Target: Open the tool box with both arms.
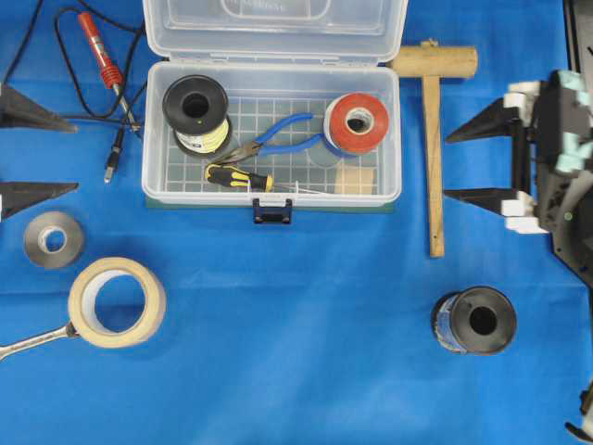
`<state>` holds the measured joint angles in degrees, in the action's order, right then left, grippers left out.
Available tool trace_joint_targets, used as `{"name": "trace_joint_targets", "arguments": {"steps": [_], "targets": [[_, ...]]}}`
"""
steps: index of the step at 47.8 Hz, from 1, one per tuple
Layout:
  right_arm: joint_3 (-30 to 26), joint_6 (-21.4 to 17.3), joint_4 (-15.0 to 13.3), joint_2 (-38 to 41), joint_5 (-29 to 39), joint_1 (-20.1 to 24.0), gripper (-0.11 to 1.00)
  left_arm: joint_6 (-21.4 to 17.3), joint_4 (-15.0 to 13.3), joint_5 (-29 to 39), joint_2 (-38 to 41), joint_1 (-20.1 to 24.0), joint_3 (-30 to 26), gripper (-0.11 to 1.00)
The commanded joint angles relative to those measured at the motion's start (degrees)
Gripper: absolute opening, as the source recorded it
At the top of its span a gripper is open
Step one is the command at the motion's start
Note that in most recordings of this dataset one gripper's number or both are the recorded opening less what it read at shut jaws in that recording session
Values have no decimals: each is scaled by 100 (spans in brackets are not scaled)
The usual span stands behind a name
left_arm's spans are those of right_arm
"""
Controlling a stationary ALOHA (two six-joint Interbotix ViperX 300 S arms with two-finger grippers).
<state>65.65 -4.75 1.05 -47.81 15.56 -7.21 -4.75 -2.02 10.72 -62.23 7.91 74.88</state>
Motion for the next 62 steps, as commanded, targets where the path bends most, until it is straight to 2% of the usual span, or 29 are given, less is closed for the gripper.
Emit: {"name": "trace_joint_targets", "arguments": {"steps": [1, 14, 62], "targets": [[97, -9, 9, -229, -9, 9, 83, 9, -9, -26, -18, -18, 62, 88], [439, -9, 44, -642, 9, 18, 83, 9, -35, -9, -185, -9, 97, 88], [439, -9, 44, -650, 26, 18, 83, 9, -35, 9, -193, -18, 114, 88]]}}
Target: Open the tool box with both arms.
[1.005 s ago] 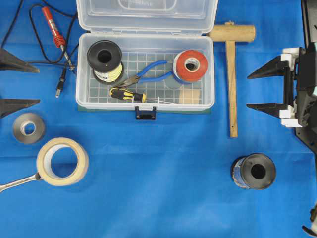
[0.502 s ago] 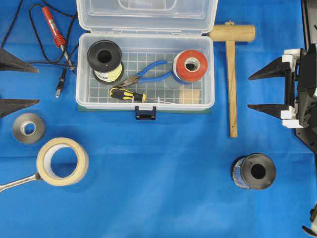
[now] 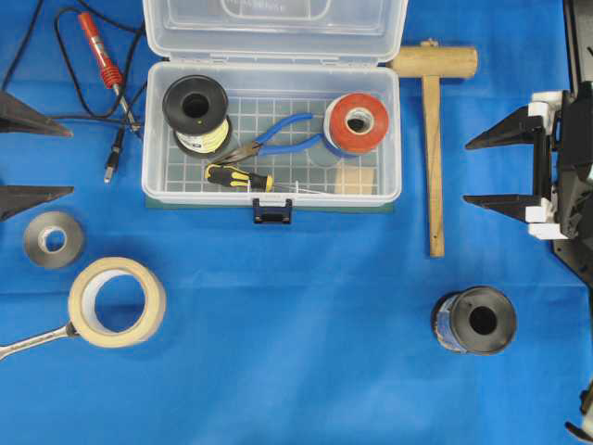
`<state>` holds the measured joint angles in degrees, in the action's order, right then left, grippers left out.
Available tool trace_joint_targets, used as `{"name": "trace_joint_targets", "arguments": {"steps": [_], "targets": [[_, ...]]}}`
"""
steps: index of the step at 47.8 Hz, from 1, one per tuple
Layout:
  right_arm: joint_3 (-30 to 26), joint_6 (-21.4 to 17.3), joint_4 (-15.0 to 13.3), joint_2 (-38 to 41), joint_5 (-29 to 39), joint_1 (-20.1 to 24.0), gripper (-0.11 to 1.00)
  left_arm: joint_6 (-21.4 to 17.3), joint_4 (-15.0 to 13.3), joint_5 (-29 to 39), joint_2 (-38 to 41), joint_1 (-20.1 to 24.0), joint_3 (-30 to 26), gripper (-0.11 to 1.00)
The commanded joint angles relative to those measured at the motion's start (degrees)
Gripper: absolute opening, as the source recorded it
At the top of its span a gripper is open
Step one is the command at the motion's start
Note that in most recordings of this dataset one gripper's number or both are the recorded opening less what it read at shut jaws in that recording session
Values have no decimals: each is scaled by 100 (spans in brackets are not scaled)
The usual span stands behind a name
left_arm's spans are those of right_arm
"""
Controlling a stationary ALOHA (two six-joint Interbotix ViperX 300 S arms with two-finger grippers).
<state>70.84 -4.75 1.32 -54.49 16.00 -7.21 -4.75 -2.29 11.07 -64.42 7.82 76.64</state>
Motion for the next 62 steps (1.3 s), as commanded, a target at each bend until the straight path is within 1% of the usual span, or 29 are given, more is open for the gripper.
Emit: {"name": "trace_joint_targets", "arguments": {"steps": [1, 62], "targets": [[-79, -9, 18, 18, -18, 9, 83, 9, -9, -26, 26, 0, -62, 88], [-79, -18, 9, -88, 9, 18, 83, 9, -18, 0, 26, 0, -62, 88]]}}
